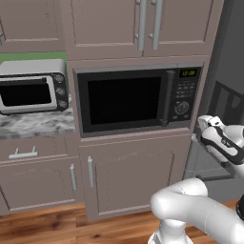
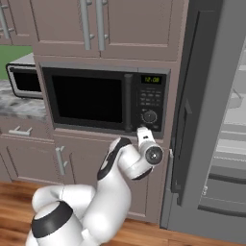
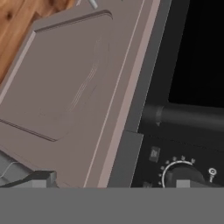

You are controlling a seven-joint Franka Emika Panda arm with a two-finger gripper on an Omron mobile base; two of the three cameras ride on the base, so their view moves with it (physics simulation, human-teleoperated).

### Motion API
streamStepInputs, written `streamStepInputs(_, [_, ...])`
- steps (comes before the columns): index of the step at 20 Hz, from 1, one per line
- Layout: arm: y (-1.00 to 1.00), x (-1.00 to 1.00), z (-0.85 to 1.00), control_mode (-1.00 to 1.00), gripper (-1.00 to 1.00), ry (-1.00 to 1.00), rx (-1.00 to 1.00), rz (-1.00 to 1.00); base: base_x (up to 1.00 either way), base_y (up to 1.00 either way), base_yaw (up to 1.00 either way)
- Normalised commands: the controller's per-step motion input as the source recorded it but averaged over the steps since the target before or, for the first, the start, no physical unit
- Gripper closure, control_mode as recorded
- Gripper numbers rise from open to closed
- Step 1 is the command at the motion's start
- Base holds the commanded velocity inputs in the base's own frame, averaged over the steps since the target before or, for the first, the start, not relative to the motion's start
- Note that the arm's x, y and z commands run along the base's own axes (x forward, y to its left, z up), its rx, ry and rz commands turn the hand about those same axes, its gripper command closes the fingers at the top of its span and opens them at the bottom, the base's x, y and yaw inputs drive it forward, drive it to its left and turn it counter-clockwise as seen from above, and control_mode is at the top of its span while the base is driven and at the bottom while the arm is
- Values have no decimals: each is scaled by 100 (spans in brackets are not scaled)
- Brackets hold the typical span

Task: Transport the fish from the fridge to the microwave and turn on the microwave.

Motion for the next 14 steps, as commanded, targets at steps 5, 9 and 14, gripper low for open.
streamStepInputs(5, [28, 27, 0, -100, -100, 0, 0, 0, 0, 0, 0])
streamStepInputs(9, [19, 26, 0, -100, -100, 0, 2, 0, 0, 0, 0])
streamStepInputs(14, [3, 16, 0, -100, -100, 0, 4, 0, 0, 0, 0])
